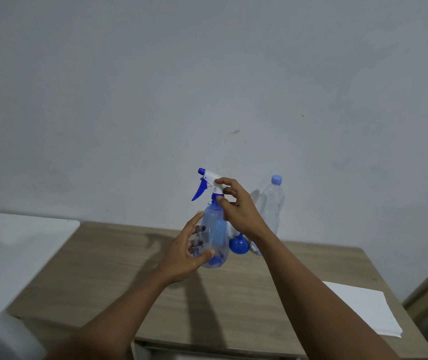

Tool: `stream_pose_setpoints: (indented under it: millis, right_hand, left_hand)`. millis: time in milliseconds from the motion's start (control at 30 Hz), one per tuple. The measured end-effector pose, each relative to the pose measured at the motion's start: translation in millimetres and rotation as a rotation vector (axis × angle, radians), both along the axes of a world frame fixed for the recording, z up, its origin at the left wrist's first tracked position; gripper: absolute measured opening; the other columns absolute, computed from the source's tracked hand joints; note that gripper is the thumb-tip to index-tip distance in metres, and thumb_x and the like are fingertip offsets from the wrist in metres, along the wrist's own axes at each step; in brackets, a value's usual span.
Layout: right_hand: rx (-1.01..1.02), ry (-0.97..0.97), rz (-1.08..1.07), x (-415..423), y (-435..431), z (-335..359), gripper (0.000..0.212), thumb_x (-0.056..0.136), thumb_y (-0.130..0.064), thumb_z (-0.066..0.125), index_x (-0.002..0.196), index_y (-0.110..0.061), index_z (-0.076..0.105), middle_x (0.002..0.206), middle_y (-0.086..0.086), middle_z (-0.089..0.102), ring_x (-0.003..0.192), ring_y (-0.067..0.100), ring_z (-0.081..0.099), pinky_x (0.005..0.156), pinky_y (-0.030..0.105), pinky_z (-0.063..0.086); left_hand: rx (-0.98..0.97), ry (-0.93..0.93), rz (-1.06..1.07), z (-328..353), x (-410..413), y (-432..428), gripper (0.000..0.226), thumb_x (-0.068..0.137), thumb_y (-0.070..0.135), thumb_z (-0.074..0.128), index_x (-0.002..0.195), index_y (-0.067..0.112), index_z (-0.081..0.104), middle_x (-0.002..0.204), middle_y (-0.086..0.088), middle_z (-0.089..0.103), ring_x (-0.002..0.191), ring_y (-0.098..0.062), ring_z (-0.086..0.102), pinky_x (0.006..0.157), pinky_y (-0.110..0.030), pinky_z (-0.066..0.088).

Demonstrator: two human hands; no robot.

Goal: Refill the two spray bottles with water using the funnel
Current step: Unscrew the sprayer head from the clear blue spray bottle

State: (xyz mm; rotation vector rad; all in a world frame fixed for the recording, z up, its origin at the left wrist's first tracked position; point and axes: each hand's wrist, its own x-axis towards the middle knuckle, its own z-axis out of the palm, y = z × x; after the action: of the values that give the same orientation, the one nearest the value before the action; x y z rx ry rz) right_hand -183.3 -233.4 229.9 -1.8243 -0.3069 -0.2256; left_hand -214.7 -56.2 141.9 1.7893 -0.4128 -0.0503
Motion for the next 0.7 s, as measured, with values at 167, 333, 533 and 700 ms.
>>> stream_pose_setpoints:
  millis: [167, 333, 533, 700]
  right_hand:
    - [-0.048, -0.018, -0.019, 8.8, 2.9, -7.5, 0.035, 0.096, -0.014, 0.064, 0.123, -0.032, 0.054, 0.106, -0.008, 0.06, 0.083, 0.015, 0.062, 0.064, 0.02, 0.053]
    - [-0.053, -0.043, -0.016, 12.7, 5.1, -12.5, 0.038, 0.101, -0.006, 0.049, 0.125, -0.035, 0.051, 0.11, -0.012, 0.058, 0.086, 0.029, 0.065, 0.059, 0.024, 0.053]
    - [-0.024, -0.078, -0.05, 19.0, 1.5, -10.6, 0.034, 0.103, -0.012, 0.05, 0.132, -0.029, 0.052, 0.115, -0.009, 0.058, 0.082, 0.021, 0.069, 0.057, 0.024, 0.053]
    - [0.051, -0.208, -0.208, 33.7, -14.9, 5.2, 0.032, 0.1, -0.009, 0.052, 0.124, -0.031, 0.053, 0.105, -0.012, 0.059, 0.059, 0.023, 0.046, 0.055, 0.038, 0.049]
  left_hand:
    - [-0.011, 0.03, 0.005, -7.9, 3.5, -0.1, 0.095, 0.079, 0.016, 0.083, 0.152, 0.037, 0.026, 0.14, 0.01, 0.051, 0.125, -0.007, 0.057, 0.09, -0.021, 0.055]
    - [-0.001, 0.026, 0.004, -12.9, 9.0, 1.2, 0.095, 0.079, 0.018, 0.083, 0.15, 0.042, 0.026, 0.14, 0.014, 0.049, 0.126, -0.005, 0.054, 0.092, -0.026, 0.057]
    - [0.011, -0.016, 0.018, -21.9, 12.4, 2.5, 0.09, 0.078, 0.015, 0.084, 0.141, 0.05, 0.03, 0.136, 0.015, 0.05, 0.124, -0.006, 0.053, 0.089, -0.023, 0.056]
    - [0.005, -0.026, 0.012, -48.2, 11.9, 4.5, 0.084, 0.075, 0.003, 0.084, 0.136, 0.04, 0.04, 0.133, 0.022, 0.055, 0.125, -0.004, 0.055, 0.093, -0.013, 0.048]
